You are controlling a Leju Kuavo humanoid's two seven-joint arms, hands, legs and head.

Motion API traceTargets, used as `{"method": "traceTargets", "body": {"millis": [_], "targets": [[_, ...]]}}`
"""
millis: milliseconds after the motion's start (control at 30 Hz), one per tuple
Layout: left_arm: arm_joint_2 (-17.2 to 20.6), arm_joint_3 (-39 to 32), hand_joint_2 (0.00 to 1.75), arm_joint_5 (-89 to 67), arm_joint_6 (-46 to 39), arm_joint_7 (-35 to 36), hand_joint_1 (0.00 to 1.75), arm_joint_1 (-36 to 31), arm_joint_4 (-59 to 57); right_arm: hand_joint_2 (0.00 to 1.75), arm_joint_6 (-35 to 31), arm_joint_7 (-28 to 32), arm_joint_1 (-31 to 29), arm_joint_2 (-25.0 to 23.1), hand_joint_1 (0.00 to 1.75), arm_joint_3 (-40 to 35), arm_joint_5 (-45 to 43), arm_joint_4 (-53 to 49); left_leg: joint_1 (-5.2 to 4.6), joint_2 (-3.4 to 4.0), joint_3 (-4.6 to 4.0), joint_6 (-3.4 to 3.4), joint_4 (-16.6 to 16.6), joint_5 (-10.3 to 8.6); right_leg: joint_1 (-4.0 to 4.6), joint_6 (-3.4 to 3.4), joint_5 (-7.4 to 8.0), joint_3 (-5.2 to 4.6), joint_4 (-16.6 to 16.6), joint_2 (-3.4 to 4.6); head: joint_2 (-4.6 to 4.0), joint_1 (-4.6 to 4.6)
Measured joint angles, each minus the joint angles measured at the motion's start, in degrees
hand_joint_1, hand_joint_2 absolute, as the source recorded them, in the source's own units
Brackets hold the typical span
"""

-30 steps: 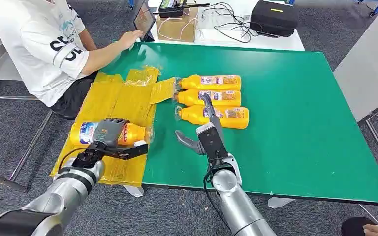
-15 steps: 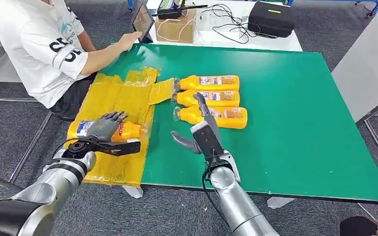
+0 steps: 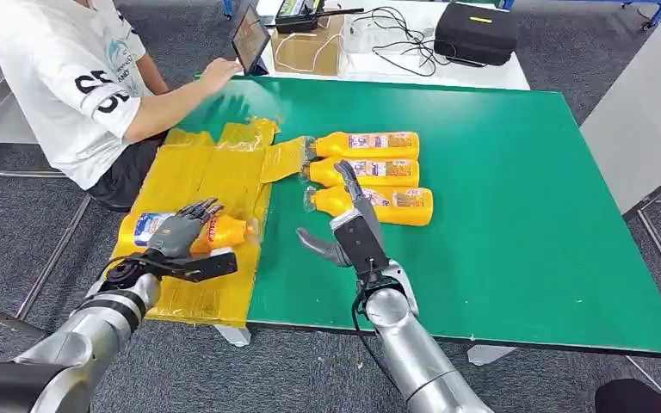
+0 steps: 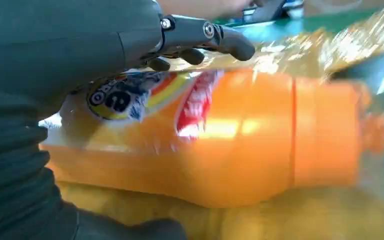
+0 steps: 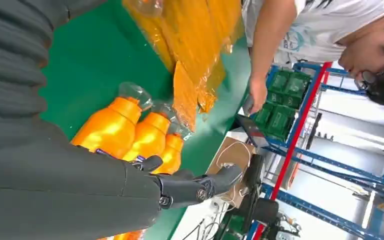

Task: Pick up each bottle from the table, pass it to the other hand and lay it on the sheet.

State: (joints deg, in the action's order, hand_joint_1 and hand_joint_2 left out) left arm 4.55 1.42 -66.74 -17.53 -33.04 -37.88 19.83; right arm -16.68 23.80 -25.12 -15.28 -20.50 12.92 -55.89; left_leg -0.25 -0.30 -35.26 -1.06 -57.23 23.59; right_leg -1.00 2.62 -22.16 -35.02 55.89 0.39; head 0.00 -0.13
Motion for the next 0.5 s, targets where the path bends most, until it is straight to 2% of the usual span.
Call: {"method": "traceTargets", "body": {"millis": [100,167,267,367,500], "targets": [[0.02,-1.63,1.75,15.86,7.88,-6.37,0.0,3.48,4.45,1.75,0.0,0.63,-0.29,0.0,0.0,0.0,-0.68,0.7,-0.02,-0.07,-0.01,0.0,0.0,0.0,-0.02,-0.02,-0.02,0.02,0.0,-0.03,0.0,-0.02],[0.29,0.76,1.75,31.74,13.1,-6.96,0.0,7.57,11.15,1.75,0.09,1.01,-0.3,0.04,0.0,0.02,-0.9,1.05,-0.02,-0.04,-0.02,-0.01,0.0,0.01,-0.03,-0.02,-0.02,0.0,-0.02,-0.02,0.02,0.02],[0.65,5.44,1.75,48.33,16.17,-7.16,0.0,12.95,20.11,1.75,0.26,1.55,-0.29,0.04,0.0,0.04,-0.81,1.51,-0.02,-0.06,-0.13,-0.01,-0.02,0.01,-0.02,-0.02,-0.02,-0.12,-0.08,-0.03,0.02,0.0],[0.35,7.0,1.75,54.81,17.62,-7.18,0.0,15.89,25.71,1.75,-0.44,1.84,-0.22,0.0,0.0,0.04,-0.59,1.73,-0.02,-0.07,-0.24,-0.01,-0.03,0.01,-0.02,-0.01,-0.01,-0.24,-0.08,-0.04,0.0,0.0],[-3.14,6.43,1.75,57.01,19.3,-6.65,0.0,16.17,27.58,1.75,-2.27,1.2,0.54,-0.09,0.0,0.04,0.07,1.48,-0.02,-0.08,-0.26,-0.01,-0.03,0.01,-0.02,0.0,-0.01,-0.26,-0.08,-0.04,0.02,-0.02]]}}
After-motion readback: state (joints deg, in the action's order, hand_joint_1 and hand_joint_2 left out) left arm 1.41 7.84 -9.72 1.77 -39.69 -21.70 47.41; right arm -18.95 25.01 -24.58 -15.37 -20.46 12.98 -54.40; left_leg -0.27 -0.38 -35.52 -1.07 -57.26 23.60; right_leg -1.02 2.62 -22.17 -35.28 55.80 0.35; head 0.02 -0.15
